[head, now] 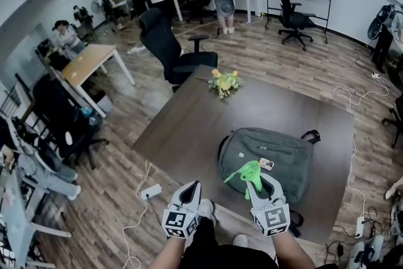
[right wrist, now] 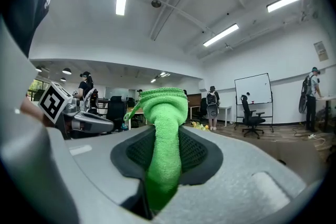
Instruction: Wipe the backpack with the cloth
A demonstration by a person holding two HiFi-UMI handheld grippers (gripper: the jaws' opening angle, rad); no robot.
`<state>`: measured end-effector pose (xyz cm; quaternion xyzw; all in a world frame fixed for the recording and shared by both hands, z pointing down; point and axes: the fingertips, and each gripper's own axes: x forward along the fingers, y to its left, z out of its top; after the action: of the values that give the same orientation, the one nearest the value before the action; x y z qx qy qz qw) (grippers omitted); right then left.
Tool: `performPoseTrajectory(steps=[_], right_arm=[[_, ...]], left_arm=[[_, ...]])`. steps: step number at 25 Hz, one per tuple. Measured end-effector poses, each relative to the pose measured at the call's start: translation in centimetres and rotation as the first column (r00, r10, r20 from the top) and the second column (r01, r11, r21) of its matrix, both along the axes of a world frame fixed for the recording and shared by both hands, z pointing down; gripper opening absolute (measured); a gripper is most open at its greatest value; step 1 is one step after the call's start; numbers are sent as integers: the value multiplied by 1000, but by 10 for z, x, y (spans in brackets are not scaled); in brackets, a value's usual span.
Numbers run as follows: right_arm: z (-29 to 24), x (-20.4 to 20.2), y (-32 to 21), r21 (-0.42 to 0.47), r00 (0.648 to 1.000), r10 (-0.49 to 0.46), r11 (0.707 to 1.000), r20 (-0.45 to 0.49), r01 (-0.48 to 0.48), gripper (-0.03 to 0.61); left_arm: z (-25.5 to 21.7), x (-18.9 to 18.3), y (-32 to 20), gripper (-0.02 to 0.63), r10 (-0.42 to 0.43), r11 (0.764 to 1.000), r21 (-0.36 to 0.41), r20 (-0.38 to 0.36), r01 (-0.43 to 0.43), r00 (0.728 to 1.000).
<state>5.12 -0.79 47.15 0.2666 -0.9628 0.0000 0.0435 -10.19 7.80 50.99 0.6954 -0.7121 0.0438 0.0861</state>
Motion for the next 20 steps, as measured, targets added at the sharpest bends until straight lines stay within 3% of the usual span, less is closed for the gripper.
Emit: performPoseTrajectory(steps=[8, 15, 20], right_arm=[[2, -39, -53, 11, 992, 106, 994, -62, -106, 103], [9, -67, -102, -25, 967, 239, 970, -93, -242, 103], [33, -78, -127, -79, 935, 329, 937, -132, -340, 101]], left_arm=[[-4, -36, -93, 20, 137, 990, 34, -6, -137, 991], [-6, -60, -156, 20, 278, 960, 19, 7, -278, 960], [10, -71, -181, 20, 362, 932, -2, -15, -362, 932]])
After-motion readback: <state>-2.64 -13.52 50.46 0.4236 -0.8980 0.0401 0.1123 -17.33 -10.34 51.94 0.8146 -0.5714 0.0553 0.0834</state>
